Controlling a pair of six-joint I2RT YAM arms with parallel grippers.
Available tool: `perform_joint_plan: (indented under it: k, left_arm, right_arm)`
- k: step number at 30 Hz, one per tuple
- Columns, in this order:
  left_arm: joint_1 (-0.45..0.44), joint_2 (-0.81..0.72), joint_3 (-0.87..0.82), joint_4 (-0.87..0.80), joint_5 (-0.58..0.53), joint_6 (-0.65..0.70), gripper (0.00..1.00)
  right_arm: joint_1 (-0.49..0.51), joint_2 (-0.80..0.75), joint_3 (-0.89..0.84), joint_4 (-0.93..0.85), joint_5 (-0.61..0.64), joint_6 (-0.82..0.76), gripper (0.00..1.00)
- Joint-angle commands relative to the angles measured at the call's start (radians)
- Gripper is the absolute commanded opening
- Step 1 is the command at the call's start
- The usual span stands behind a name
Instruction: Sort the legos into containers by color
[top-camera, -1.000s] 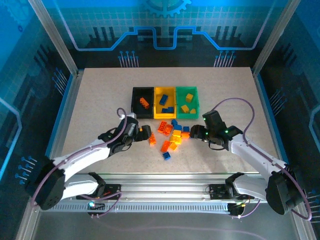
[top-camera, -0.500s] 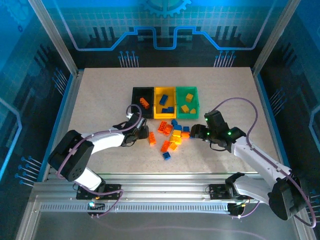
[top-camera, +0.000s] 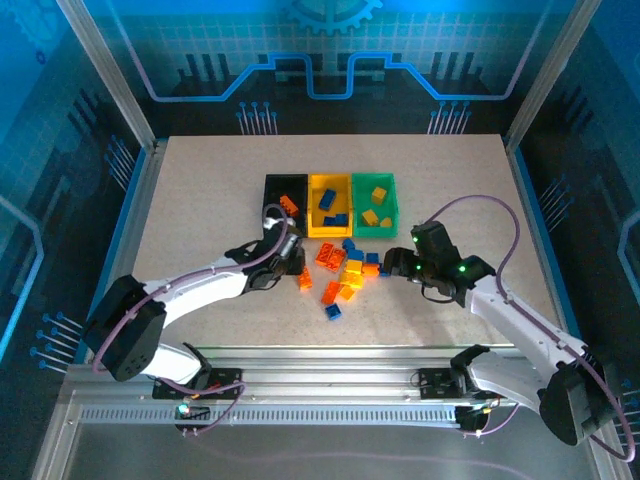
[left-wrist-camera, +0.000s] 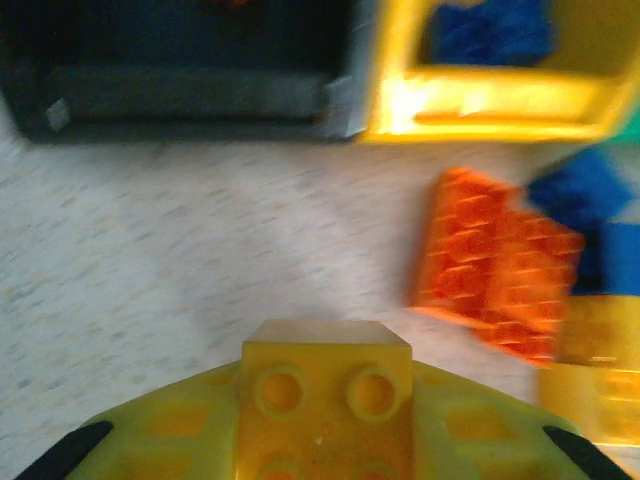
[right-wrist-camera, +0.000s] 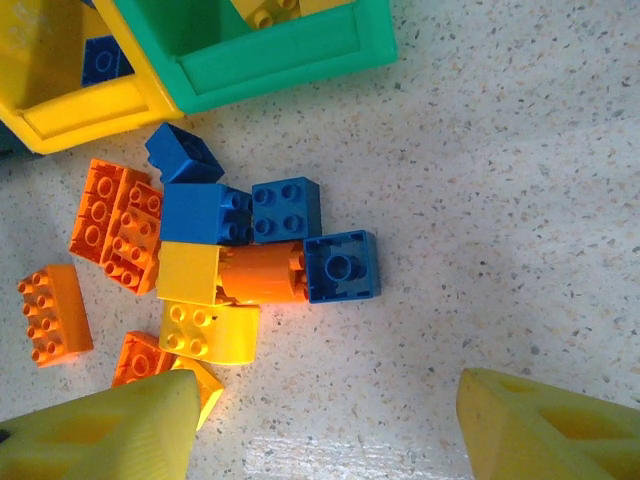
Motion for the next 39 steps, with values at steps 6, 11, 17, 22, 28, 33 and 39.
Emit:
perform_joint_plan:
  k: [6, 11, 17, 22, 28, 33, 39]
  left_arm:
    - [-0.089, 0.240, 0.453, -0.057, 0.050, 0.053, 0.32]
    - [-0.089, 0.447, 0.687, -0.054, 0.069, 0.073, 0.33]
    - [-0.088, 0.659, 0.955, -0.098, 0.070, 0.076, 0.36]
    - [-0.086, 0.803, 1.132, -0.173, 0.070, 0.074, 0.41]
    - [-0.081, 0.881, 1.259, -0.215, 0.094, 0.039, 0.61]
    - [-0.083, 0.821, 1.250, -0.200, 0.128, 0.020, 0.69]
    - [-0.091, 0.605, 1.023, -0.052, 0.180, -0.006, 0.98]
  right_arm:
    - [-0.018, -0.036, -0.020, -0.013, 0.024, 0.028, 0.70]
    - [-0.025, -0.046, -0.022, -0.029, 0.028, 0.028, 0.70]
    - [-0.032, -0.041, -0.022, -0.031, 0.023, 0.028, 0.70]
    - [-0.035, -0.041, -0.033, -0.018, 0.006, 0.031, 0.70]
    - [-0.038, -0.041, -0.031, -0.014, -0.001, 0.027, 0.71]
    - [-0.040, -0.052, -0.023, -0.023, 0.001, 0.020, 0.71]
    - [-0.040, -0.038, -0.014, -0.014, -0.029, -0.005, 0.72]
